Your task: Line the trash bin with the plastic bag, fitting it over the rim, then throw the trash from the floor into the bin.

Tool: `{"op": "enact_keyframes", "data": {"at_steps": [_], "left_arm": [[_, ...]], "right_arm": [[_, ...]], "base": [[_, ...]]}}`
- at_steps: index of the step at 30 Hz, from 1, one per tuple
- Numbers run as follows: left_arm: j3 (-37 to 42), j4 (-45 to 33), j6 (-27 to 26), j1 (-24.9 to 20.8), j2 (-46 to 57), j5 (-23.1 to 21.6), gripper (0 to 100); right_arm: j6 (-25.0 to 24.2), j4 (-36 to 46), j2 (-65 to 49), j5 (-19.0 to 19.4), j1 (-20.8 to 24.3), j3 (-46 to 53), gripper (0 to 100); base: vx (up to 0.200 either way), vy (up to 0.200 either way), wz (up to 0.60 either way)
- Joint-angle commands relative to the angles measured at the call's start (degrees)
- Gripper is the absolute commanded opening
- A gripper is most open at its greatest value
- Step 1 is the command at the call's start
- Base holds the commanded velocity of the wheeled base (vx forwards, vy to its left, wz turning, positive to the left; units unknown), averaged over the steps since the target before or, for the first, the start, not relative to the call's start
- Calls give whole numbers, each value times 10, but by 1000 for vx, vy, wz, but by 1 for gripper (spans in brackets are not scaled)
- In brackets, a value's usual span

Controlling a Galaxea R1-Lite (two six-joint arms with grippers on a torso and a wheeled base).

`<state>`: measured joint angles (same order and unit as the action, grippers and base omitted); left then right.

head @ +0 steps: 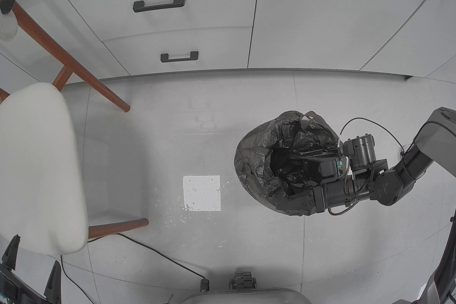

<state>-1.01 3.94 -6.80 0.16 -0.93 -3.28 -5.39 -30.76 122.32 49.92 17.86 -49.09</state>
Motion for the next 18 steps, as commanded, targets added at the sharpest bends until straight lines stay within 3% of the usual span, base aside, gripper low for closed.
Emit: {"op": "enact_keyframes", "data": {"at_steps": [1,11,18], "left_arm": [[10,0,-1,0,9,0,100],[10,0,7,0,9,-1,100],[10,0,3,0,9,-7,100]], "right_arm": [[1,1,3,0,-5,16,100],[-8,-4,-31,2,-27,-24,100],[-8,12,-161,2,-57,7,100]], "base": [[0,0,0],[0,0,0],[0,0,0]]}}
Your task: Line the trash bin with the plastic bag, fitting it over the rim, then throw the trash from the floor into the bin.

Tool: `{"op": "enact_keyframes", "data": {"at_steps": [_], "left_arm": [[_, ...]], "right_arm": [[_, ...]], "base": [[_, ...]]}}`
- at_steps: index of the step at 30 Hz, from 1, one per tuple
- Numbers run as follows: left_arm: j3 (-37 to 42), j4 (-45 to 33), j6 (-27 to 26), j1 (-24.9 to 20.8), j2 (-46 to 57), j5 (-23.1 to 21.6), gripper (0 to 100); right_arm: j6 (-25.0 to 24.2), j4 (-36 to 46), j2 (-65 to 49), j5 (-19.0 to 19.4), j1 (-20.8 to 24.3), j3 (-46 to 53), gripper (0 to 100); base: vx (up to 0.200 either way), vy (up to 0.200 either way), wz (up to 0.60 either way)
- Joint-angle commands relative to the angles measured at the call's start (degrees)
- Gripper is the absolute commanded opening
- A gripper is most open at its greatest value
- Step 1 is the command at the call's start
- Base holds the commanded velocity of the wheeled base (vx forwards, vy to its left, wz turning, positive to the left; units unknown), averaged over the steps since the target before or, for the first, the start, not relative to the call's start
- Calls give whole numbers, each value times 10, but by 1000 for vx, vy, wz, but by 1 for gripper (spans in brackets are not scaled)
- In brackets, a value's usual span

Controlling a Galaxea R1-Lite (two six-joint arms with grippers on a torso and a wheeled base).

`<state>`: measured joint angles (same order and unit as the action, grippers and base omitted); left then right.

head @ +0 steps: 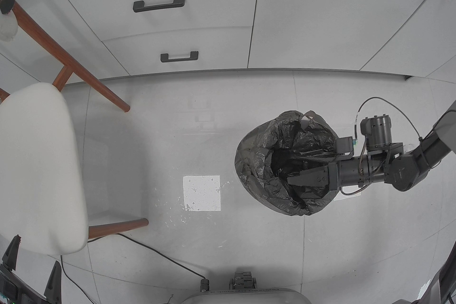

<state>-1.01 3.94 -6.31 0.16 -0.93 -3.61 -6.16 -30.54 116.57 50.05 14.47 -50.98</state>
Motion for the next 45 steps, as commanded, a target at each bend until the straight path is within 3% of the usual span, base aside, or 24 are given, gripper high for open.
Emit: {"op": "enact_keyframes", "data": {"at_steps": [1,9,13,15,21,29,36,45], "left_arm": [[10,0,-2,0,9,-4,100],[10,-1,-4,0,9,-7,100],[10,-2,-5,0,9,-7,100],[10,-2,-5,0,9,-7,100],[10,-2,-5,0,9,-7,100],[10,-2,-3,0,9,-7,100],[10,-2,-3,0,9,-7,100],[10,-2,-3,0,9,-7,100]], "right_arm": [[0,13,-122,0,-30,36,100],[5,17,-229,-4,-118,114,100],[13,16,-253,-5,-204,166,100],[22,16,-260,-5,-222,178,100],[97,17,-272,-5,-307,232,100],[113,17,-274,-7,-357,265,100],[201,29,-213,-60,-416,272,100],[216,50,-186,-60,-434,247,100]], "base": [[0,0,0],[0,-25,0],[0,-200,0],[0,-200,0],[0,-200,0],[0,-200,0],[0,-200,0],[0,-200,0]]}}
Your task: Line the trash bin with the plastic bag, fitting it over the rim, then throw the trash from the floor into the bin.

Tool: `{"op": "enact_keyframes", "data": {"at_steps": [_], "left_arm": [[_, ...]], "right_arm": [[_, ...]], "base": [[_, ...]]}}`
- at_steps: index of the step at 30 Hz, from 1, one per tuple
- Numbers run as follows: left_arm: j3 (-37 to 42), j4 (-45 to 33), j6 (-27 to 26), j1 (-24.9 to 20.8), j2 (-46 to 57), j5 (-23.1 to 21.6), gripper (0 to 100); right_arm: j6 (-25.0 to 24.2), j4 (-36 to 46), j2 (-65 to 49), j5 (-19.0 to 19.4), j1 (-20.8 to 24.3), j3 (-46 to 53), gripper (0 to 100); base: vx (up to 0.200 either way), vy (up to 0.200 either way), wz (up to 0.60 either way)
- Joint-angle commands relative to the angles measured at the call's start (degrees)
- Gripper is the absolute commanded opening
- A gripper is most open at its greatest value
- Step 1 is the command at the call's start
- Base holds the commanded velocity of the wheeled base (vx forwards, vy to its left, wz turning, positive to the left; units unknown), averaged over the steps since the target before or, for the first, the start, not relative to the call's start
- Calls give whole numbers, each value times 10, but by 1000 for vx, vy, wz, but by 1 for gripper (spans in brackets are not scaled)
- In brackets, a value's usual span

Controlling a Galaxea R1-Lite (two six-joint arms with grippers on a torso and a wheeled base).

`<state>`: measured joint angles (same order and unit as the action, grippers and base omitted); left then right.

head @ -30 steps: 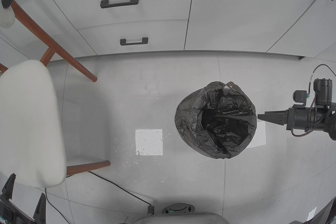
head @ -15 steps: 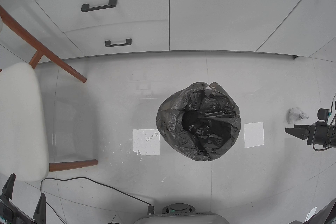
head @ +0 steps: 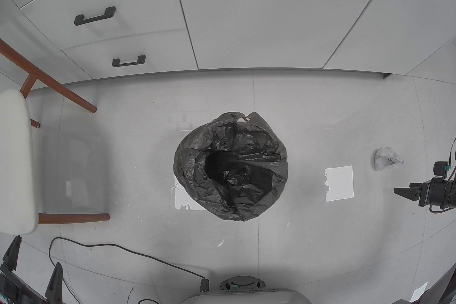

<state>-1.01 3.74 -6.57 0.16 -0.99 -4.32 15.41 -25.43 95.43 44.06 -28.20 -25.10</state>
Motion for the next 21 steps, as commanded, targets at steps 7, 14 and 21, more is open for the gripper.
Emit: {"op": "enact_keyframes", "data": {"at_steps": [7,14,21], "left_arm": [[10,0,0,0,10,0,100],[10,0,0,0,10,0,100],[10,0,-4,0,10,-2,100]], "right_arm": [[1,0,38,-1,-21,-25,100],[5,-1,52,-2,-31,-30,100],[23,-1,73,-2,-31,-30,100]], "base": [[0,-200,0],[0,-200,0],[0,-86,0]]}}
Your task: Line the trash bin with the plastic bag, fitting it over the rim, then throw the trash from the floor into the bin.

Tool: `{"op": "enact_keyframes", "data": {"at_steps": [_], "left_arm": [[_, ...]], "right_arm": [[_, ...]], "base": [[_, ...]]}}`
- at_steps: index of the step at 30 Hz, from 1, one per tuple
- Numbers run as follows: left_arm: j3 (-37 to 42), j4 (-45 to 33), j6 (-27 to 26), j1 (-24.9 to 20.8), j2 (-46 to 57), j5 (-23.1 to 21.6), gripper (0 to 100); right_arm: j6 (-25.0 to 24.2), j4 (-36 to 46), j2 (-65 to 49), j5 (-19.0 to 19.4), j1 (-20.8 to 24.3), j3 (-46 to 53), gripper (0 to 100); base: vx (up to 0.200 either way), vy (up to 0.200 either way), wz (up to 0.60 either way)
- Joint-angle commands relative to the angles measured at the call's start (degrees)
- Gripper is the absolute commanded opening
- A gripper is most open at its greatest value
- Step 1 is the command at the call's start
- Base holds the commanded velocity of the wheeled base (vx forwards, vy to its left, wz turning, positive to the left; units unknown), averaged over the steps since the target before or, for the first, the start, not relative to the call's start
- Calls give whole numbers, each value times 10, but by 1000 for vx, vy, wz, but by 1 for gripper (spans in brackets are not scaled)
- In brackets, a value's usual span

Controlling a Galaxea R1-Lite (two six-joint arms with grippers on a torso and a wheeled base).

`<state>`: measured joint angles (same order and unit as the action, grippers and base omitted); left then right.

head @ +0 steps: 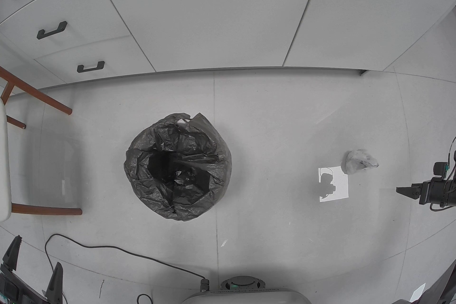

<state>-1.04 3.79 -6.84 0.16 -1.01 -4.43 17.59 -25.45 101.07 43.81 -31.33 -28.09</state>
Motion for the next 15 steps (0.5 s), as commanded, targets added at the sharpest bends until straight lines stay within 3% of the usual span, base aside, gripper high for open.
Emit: {"op": "enact_keyframes", "data": {"at_steps": [1,14,15], "left_arm": [[10,0,-1,0,10,-1,100],[10,1,0,0,10,1,100],[10,1,0,0,10,1,100]], "right_arm": [[2,0,17,0,0,0,100],[2,-1,55,-4,33,-33,100],[2,-1,60,-5,34,-35,100]], "base": [[0,0,0],[0,0,0],[-200,0,0]]}}
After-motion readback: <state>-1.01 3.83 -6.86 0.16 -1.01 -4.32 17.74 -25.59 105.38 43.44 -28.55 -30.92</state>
